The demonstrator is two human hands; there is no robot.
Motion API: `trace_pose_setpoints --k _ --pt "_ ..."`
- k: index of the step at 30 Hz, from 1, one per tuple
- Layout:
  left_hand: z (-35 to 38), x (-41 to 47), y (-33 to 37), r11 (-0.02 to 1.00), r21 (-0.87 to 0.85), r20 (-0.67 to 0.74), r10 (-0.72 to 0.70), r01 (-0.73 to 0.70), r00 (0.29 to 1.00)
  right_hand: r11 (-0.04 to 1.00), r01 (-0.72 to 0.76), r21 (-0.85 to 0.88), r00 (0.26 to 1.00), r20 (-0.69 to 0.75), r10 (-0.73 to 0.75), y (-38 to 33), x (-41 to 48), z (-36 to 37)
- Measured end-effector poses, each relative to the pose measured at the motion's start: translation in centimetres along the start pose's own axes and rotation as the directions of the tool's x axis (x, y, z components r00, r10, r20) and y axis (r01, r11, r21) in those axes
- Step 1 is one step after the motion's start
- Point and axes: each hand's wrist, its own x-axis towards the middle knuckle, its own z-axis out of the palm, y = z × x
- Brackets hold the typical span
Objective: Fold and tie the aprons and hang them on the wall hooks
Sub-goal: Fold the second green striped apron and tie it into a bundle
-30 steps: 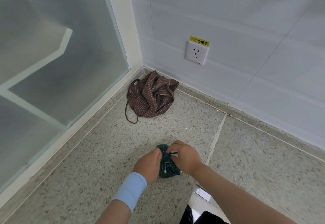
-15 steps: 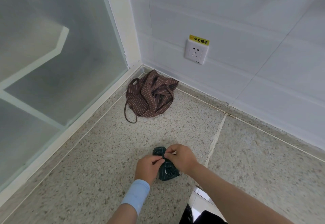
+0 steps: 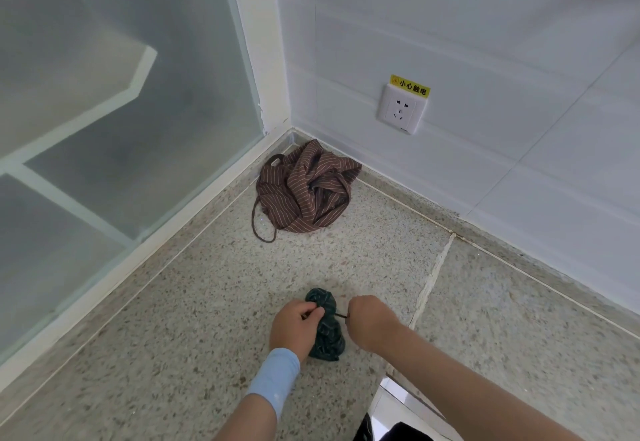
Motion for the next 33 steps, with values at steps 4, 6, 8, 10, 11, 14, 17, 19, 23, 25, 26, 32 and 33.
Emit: trace_pose_setpoints --k 4,6,8,10,11,14,17,19,23,25,26,32,33 --pt "-0.5 0.3 0.3 0.972 0.218 0.093 0.065 -0.084 0.994 0.902 0.276 -0.332 0.958 0.168 -0.231 -1.6 -0.5 -1.7" --pt "-0.7 0.2 0.5 0.929 0.328 0.166 0.124 -0.173 0.978 0.855 0.393 -0.339 0.919 0.175 -0.353 -2.2 0.1 -2.6" --pt "-0.7 0.5 0.0 0.926 0.316 0.220 0.141 -0.207 0.965 0.840 0.467 -0.277 0.884 0.139 -0.445 -2.3 1.2 -3.4" --pt "-0.9 0.5 -0.6 0.957 0.221 0.260 0.129 -0.189 0.957 0.869 0.481 -0.119 0.877 0.056 -0.477 -2.5 2.0 -3.9" --pt "-1.0 0.5 -0.9 0.970 0.170 0.278 0.120 -0.172 0.953 0.889 0.457 -0.022 0.889 0.004 -0.457 -2.6 2.3 -4.0" --pt "-1.1 0.0 -1.8 0.990 0.046 0.278 0.115 -0.133 0.954 0.912 0.376 0.164 0.925 -0.129 -0.358 -2.7 2.8 -3.2" --pt "-0.8 -0.7 -2.7 0.994 -0.030 0.167 0.112 -0.108 0.980 0.934 0.293 0.203 0.951 -0.163 -0.262 -2.4 3.1 -2.3" --pt "-0.6 -1.2 -3.2 0.995 -0.034 0.083 0.093 -0.091 0.992 0.933 0.267 0.241 0.962 -0.133 -0.241 -2.2 3.1 -1.9" --pt "0.1 -2.0 -3.7 0.995 -0.091 -0.027 0.029 -0.031 0.999 0.901 0.301 0.311 0.952 -0.148 -0.267 -1.5 2.6 -0.2" --pt "0.4 -2.3 -3.8 0.987 -0.162 -0.047 -0.030 0.022 0.998 0.901 0.325 0.288 0.942 -0.177 -0.283 -1.0 2.1 1.0" --pt "0.5 -2.4 -3.7 0.980 -0.193 -0.051 -0.049 0.039 0.997 0.900 0.335 0.279 0.938 -0.194 -0.288 -0.8 1.8 1.6" --pt "0.9 -3.1 -3.0 0.931 -0.355 -0.021 -0.096 0.083 0.995 0.910 0.312 0.274 0.924 -0.311 -0.223 -0.7 1.2 3.6" --pt "0.9 -3.2 -2.9 0.932 -0.353 -0.024 -0.092 0.078 0.995 0.912 0.304 0.276 0.923 -0.321 -0.211 -0.7 1.1 3.8"
